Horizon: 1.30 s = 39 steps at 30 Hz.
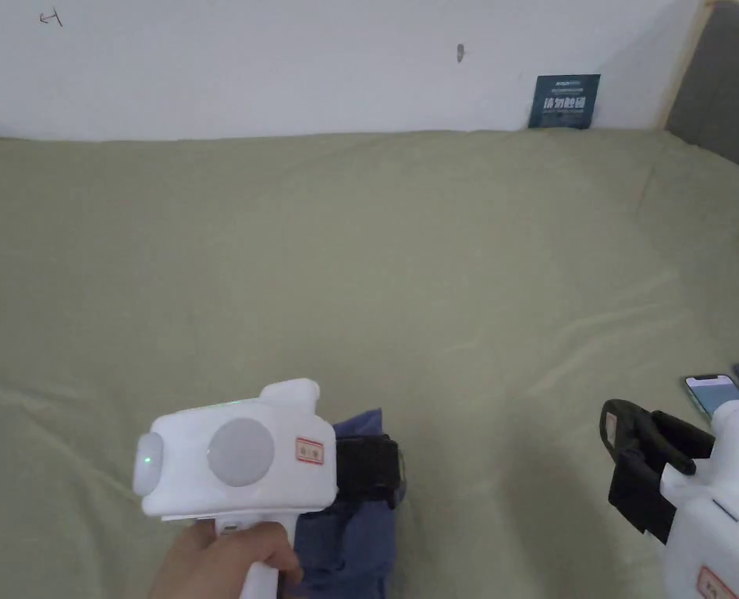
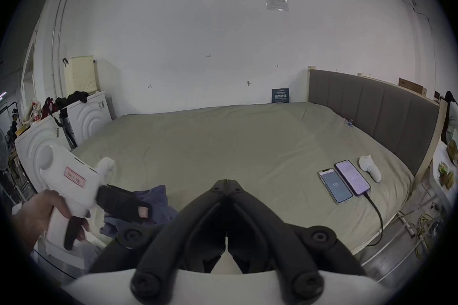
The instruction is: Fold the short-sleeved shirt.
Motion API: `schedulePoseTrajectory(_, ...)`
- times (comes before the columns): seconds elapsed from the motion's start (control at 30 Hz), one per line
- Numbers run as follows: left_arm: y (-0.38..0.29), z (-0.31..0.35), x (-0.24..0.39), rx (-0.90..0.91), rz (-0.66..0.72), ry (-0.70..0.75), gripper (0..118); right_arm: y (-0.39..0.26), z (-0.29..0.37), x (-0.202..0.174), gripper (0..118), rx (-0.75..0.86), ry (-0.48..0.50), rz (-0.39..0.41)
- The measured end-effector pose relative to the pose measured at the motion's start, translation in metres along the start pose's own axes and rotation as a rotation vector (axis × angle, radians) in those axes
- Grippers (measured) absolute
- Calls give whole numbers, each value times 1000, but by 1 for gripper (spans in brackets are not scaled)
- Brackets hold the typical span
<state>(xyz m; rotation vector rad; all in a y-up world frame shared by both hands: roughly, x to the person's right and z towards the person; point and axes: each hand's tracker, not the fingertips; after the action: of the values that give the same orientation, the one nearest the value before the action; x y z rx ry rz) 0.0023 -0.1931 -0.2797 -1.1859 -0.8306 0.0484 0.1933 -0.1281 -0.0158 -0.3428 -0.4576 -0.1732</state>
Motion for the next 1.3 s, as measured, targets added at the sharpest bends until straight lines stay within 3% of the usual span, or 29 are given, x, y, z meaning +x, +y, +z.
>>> schedulePoseTrajectory(0.1,4,39,-25,63,134,-124,93,0,-3,2,2,-4,-2,-9)
schedulePoseTrajectory(0.2,8,59,-52,102,169,-237,27,-3,-8,0,2,-12,7,-21)
schedulePoseTrajectory(0.23,11,60,-54,109,165,-212,4,-4,-9,-2,2,-17,11,-22)
schedulePoseTrajectory(0.33,13,49,-66,118,158,-216,2,-8,-12,-7,2,-32,25,-25)
schedulePoseTrajectory(0.47,9,-5,-57,12,182,-306,2,-11,-15,-12,2,-53,40,-34)
schedulePoseTrajectory(0.57,-5,-52,-49,-61,192,-261,2,-13,-17,-12,2,-68,40,-32)
schedulePoseTrajectory(0.7,-27,-83,-51,-115,205,-312,0,-17,-22,-9,2,-116,66,-48)
schedulePoseTrajectory(0.83,-18,-60,-45,-107,169,-282,0,-20,-38,-16,2,-210,168,-71)
schedulePoseTrajectory(1.03,-3,30,-61,49,71,-257,0,-24,-95,-48,2,-417,478,-165)
schedulePoseTrajectory(1.13,-2,68,-81,117,57,-186,0,-43,-138,-65,2,-545,615,-257)
schedulePoseTrajectory(1.17,-3,77,-88,134,48,-162,0,-52,-154,-68,2,-604,689,-320)
schedulePoseTrajectory(1.3,-7,90,-119,140,60,-72,0,-96,-198,-68,2,-724,795,-575)
